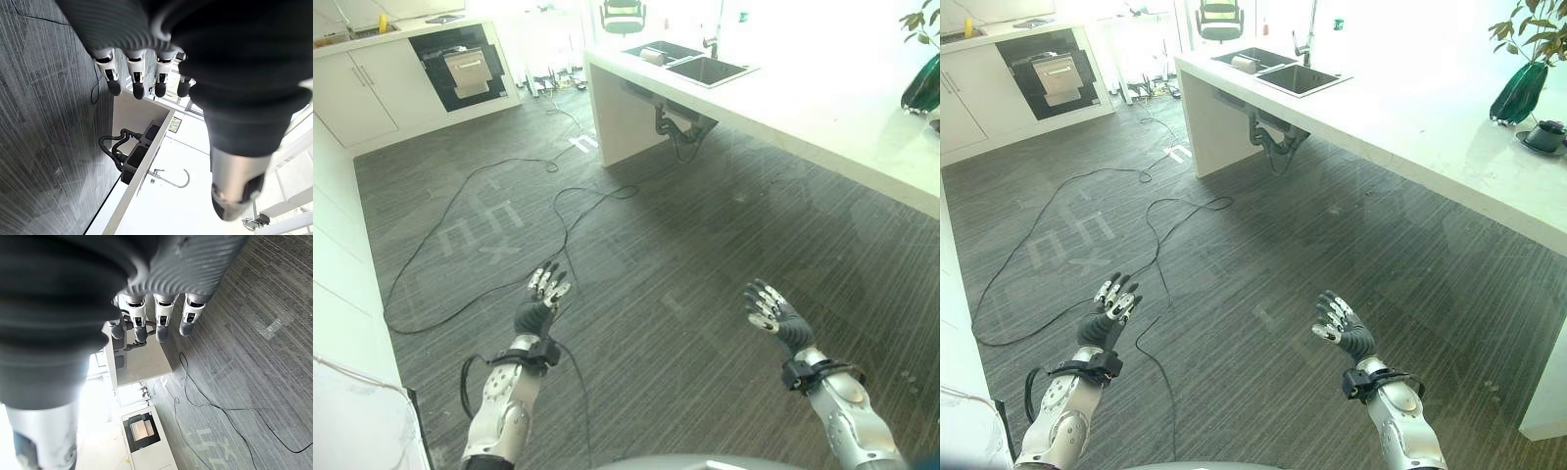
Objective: Place the dishes in the dishwasher.
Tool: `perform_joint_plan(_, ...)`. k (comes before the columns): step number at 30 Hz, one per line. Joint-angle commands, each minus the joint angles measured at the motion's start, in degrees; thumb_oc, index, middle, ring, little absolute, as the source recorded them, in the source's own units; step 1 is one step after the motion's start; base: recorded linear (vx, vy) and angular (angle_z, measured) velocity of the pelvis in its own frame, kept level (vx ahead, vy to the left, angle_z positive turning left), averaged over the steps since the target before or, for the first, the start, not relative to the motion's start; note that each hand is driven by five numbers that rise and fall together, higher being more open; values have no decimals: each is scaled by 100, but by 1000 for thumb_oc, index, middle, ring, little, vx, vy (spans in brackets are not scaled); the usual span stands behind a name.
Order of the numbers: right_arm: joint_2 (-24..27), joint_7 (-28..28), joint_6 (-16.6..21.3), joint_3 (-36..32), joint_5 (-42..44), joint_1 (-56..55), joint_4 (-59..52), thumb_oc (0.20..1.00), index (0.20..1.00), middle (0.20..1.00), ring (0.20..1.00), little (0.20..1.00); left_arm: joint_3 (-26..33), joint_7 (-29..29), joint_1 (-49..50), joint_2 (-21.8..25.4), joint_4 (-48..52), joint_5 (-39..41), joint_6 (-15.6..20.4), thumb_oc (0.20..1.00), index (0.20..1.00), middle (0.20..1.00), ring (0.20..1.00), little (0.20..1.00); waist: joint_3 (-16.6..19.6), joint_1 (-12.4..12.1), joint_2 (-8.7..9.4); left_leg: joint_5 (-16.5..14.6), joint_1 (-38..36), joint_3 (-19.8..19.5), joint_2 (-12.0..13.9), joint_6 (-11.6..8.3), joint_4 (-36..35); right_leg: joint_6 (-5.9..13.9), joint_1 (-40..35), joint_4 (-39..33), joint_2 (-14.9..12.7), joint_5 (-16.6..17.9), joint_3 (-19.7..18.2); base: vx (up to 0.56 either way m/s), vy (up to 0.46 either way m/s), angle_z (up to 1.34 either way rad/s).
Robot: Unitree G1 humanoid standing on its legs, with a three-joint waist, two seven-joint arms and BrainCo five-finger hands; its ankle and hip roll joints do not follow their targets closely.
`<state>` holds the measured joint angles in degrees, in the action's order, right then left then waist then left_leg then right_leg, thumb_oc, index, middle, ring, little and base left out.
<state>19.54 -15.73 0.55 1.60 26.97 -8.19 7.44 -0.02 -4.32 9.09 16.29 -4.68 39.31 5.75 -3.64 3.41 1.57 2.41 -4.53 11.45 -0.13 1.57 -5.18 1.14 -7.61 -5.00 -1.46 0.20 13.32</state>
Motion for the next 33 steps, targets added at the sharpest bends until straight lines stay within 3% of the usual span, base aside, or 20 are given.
perform_joint_plan(1,41,19,363,-218,32,447,-315,1000,1000,1000,1000,1000,16,-140,-391,250,86,-162,351,1000,1000,1000,1000,1000,103,-105,-41,-538,-302,8,322,-402,18,440,51,0,-145,-132,7,0,0,0)
perform_joint_plan(16,28,-122,446,-333,114,145,-924,1000,1000,1000,1000,1000,79,-184,-338,158,324,211,367,1000,1000,1000,1000,1000,79,-5,-28,-527,-323,55,366,-399,18,392,50,0,-60,-182,-126,28,-67,0)
perform_joint_plan(19,170,-137,302,-406,115,204,-1254,1000,1000,1000,1000,1000,173,-189,-370,147,591,532,389,1000,1000,1000,1000,1000,24,-23,-17,-489,-447,32,295,-440,18,305,-16,0,51,-240,-245,117,-179,1)
perform_joint_plan(20,218,-132,293,-405,148,226,-1323,1000,1000,1000,1000,1000,176,-204,-394,140,650,576,438,1000,1000,1000,1000,1000,-48,-44,41,-546,-320,99,269,-476,387,264,-58,0,27,-245,-232,59,-200,0)
perform_joint_plan(23,424,-182,410,-509,192,222,-1481,1000,1000,1000,1000,1000,145,-265,-449,113,874,606,747,1000,1000,1000,1000,1000,-355,-63,271,-56,904,239,583,-805,2893,-19,-135,0,-34,-281,-98,45,-197,22)
perform_joint_plan(24,447,-215,424,-530,196,214,-1514,1000,1000,1000,1000,1000,168,-269,-430,102,934,627,784,1000,1000,1000,1000,1000,-427,-54,279,94,1087,243,686,-867,3119,-45,-170,0,-19,-278,-92,150,-90,30)
perform_joint_plan(25,451,-217,438,-548,163,209,-1540,1000,1000,1000,1000,1000,210,-280,-408,81,982,658,792,1000,1000,1000,1000,1000,-490,-35,282,177,1177,364,842,-891,2999,-36,-232,0,-3,-291,-94,376,65,18)
perform_joint_plan(26,515,-236,328,-566,369,254,-1617,1000,1000,1000,1000,1000,242,-342,-331,89,1077,654,805,1000,1000,1000,1000,1000,-520,-23,186,326,928,718,1108,-874,1980,31,-369,2,41,-403,-31,459,156,-2)
perform_joint_plan(27,523,-248,310,-563,422,268,-1655,1000,1000,1000,1000,1000,234,-292,-293,109,1154,589,825,1000,1000,1000,1000,1000,-503,-24,96,547,783,803,1211,-906,1305,66,-419,0,78,-466,-5,629,303,-2)
perform_joint_plan(28,553,-330,321,-608,381,241,-1747,1000,1000,1000,1000,1000,243,-184,-222,187,1276,532,896,1000,1000,1000,1000,1000,-474,-44,-38,1010,667,783,1364,-1015,353,118,-519,0,123,-570,-11,602,305,-4)
perform_joint_plan(30,743,-452,367,-704,404,163,-1906,1000,1000,1000,1000,1000,332,-145,-17,240,1433,645,1055,1000,1000,1000,1000,1000,-472,-140,-154,1568,992,376,1747,-1226,18,64,-828,0,169,-846,-75,711,327,-10)
perform_joint_plan(31,797,-472,394,-741,406,136,-1928,1000,1000,1000,1000,1000,371,-231,42,220,1451,725,1111,1000,1000,1000,1000,1000,-457,-144,-172,1634,1071,380,1809,-1264,18,58,-932,24,171,-954,-55,938,407,-32)
perform_joint_plan(32,952,-421,328,-802,522,155,-2009,1000,1000,1000,1000,1000,466,-421,96,234,1540,768,1228,1000,1000,1000,1000,1000,-396,-129,-202,1383,965,775,1851,-1210,18,128,-1016,382,59,-1220,100,727,311,-36)
perform_joint_plan(33,968,-420,321,-814,543,153,-2021,1000,1000,1000,1000,1000,475,-426,92,246,1547,770,1232,1000,1000,1000,1000,1000,-387,-132,-194,1334,948,813,1833,-1184,18,149,-1013,451,31,-1252,102,708,296,-38)
